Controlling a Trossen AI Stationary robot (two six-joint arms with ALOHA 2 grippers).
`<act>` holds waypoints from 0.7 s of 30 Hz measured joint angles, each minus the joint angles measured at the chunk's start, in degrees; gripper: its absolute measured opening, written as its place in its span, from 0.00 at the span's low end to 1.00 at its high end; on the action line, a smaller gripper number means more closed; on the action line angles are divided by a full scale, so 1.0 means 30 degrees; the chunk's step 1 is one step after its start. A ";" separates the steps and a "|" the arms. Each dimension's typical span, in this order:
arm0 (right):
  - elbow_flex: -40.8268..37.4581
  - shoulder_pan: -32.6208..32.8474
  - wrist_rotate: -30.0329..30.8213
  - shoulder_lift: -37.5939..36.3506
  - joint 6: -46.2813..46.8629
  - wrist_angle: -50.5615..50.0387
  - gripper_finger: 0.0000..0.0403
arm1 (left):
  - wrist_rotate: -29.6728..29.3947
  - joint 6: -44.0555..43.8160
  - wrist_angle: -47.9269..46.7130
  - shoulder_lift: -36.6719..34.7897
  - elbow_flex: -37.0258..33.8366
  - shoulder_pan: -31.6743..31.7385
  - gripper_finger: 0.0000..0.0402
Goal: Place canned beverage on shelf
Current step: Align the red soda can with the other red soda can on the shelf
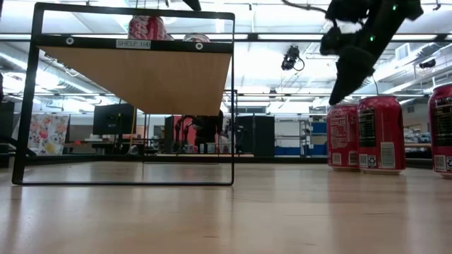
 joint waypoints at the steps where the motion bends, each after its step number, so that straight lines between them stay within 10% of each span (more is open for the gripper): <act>1: -0.0301 -0.0201 -0.0347 0.0069 0.0046 0.0424 0.91 | 0.0004 -0.0003 0.0024 0.0000 0.0000 0.0071 0.30; 21: -0.0605 -0.1621 -0.1296 -0.0856 -0.0772 0.0300 0.92 | 0.0012 -0.0073 0.0017 -0.0007 0.0007 0.0112 0.30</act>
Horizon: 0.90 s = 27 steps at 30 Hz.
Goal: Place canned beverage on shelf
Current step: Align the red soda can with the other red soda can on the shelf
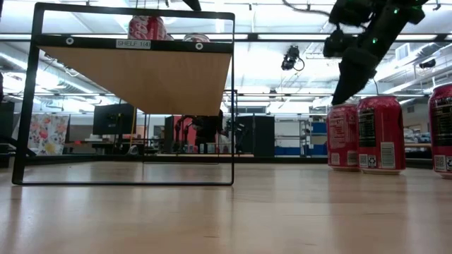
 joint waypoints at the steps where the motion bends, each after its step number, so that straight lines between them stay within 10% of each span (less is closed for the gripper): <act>1: 0.0201 -0.0016 0.0032 -0.0253 -0.0075 -0.0033 0.92 | 0.0004 0.0000 0.0000 0.0004 0.0007 0.0000 0.30; 27: -0.1676 0.0500 -0.4272 0.1656 0.0492 0.3820 0.87 | 0.0699 -0.0437 0.0051 0.0000 0.0015 0.0066 0.30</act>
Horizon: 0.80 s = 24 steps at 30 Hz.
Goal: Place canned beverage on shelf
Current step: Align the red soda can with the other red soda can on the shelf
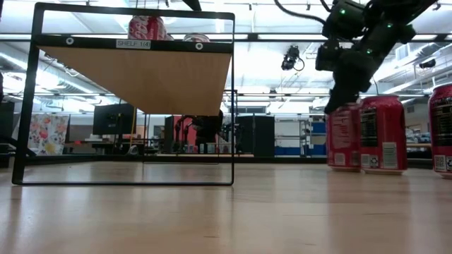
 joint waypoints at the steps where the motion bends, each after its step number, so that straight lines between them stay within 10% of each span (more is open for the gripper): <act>1: 0.0001 0.0031 -0.0614 0.0173 -0.0268 0.0371 0.85 | 0.0000 0.0000 0.0008 0.0000 0.0000 0.0000 0.30; 18: 0.0089 0.0822 -0.3351 0.1596 -0.2489 0.5990 0.49 | -0.0058 0.0102 0.0014 0.0000 0.0000 0.0000 0.30; 24: 0.2648 0.1918 0.0355 0.1421 -0.1847 0.0520 0.49 | -0.0058 0.0049 -0.0003 0.0000 0.0000 0.0000 0.30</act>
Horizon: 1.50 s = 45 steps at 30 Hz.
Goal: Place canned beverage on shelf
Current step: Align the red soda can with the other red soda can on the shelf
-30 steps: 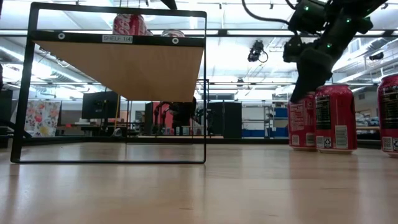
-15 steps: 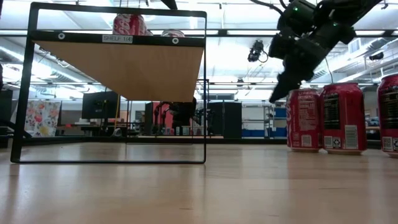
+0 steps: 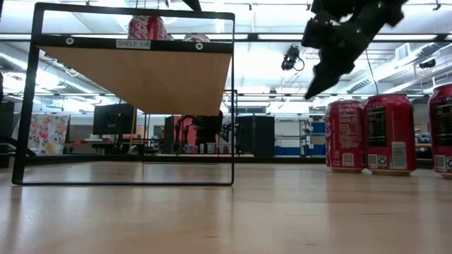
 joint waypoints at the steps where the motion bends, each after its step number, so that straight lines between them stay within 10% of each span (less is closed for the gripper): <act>1: 0.0630 0.0276 0.1188 0.0017 0.0148 -0.1583 0.49 | 0.0000 -0.0008 -0.0001 0.0000 0.0000 0.0000 0.30; 9: 0.3881 0.1422 0.7061 -0.0240 0.3161 -1.0143 0.49 | 0.0007 -0.0112 -0.0015 -0.0004 0.0000 -0.0023 0.30; 15: 0.3137 0.0412 0.6567 -0.0248 0.4880 -1.2825 0.49 | 0.0015 -0.0108 -0.0018 -0.0007 0.0000 -0.0066 0.30; 45: 0.0757 -0.0021 -0.2217 0.3932 -0.2816 0.1783 0.49 | 0.0022 -0.0042 -0.0008 -0.0007 0.0000 -0.0044 0.30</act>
